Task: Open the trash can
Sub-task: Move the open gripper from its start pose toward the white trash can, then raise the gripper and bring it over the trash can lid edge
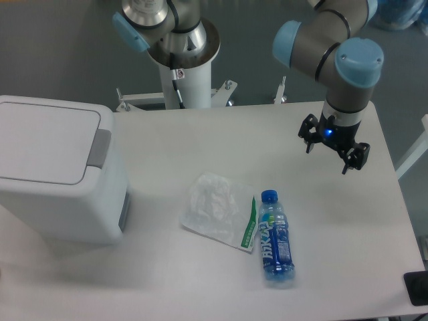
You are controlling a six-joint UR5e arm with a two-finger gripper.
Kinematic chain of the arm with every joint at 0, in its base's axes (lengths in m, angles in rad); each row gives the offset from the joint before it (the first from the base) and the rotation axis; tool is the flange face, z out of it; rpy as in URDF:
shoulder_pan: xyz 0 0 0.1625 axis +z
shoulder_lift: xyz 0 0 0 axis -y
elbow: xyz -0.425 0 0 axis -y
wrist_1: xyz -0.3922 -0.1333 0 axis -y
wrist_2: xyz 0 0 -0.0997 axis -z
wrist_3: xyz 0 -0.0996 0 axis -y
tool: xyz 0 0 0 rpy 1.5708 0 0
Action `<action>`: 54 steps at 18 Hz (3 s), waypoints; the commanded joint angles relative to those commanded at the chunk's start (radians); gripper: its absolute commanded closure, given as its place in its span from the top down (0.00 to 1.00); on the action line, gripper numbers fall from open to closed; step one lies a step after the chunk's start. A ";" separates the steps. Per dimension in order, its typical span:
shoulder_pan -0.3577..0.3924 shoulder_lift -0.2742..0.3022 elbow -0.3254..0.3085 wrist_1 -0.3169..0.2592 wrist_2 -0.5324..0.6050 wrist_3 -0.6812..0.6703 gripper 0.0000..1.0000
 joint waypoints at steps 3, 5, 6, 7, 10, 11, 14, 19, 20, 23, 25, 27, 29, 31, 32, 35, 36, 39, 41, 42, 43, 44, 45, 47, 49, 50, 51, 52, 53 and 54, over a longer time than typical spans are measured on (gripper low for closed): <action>0.000 0.003 -0.002 0.000 0.000 -0.003 1.00; -0.002 0.005 -0.003 0.000 0.000 -0.008 1.00; -0.002 0.008 -0.002 -0.002 -0.002 -0.006 1.00; -0.005 0.008 -0.003 -0.002 -0.003 -0.006 1.00; -0.020 0.011 -0.009 -0.003 -0.002 -0.006 1.00; -0.021 0.021 -0.020 -0.003 0.003 -0.009 1.00; -0.034 0.055 -0.057 -0.002 0.000 -0.020 1.00; -0.087 0.080 -0.069 -0.009 -0.002 -0.040 1.00; -0.094 0.084 -0.075 -0.012 -0.009 -0.037 1.00; -0.129 0.103 -0.097 -0.008 -0.024 -0.041 1.00; -0.141 0.109 -0.101 -0.008 -0.095 -0.093 1.00; -0.165 0.118 -0.103 -0.005 -0.129 -0.238 1.00; -0.216 0.117 -0.100 0.001 -0.132 -0.412 1.00; -0.261 0.115 -0.095 0.041 -0.144 -0.555 1.00; -0.276 0.114 -0.098 0.067 -0.164 -0.622 1.00; -0.296 0.109 -0.103 0.139 -0.262 -0.800 1.00; -0.302 0.109 -0.098 0.140 -0.264 -0.843 1.00; -0.348 0.104 -0.052 0.132 -0.271 -0.905 1.00; -0.374 0.098 -0.012 0.123 -0.313 -1.013 1.00; -0.376 0.097 0.007 0.121 -0.342 -1.072 1.00; -0.376 0.094 0.023 0.121 -0.374 -1.115 1.00; -0.376 0.092 0.035 0.118 -0.399 -1.143 1.00; -0.376 0.094 0.050 0.103 -0.411 -1.152 1.00; -0.374 0.098 0.090 0.039 -0.416 -1.152 1.00; -0.373 0.100 0.132 -0.017 -0.416 -1.152 1.00; -0.371 0.101 0.153 -0.047 -0.416 -1.154 1.00; -0.370 0.103 0.169 -0.079 -0.428 -1.154 1.00; -0.370 0.103 0.172 -0.103 -0.452 -1.154 1.00; -0.370 0.104 0.172 -0.115 -0.480 -1.154 1.00; -0.373 0.104 0.169 -0.117 -0.491 -1.155 1.00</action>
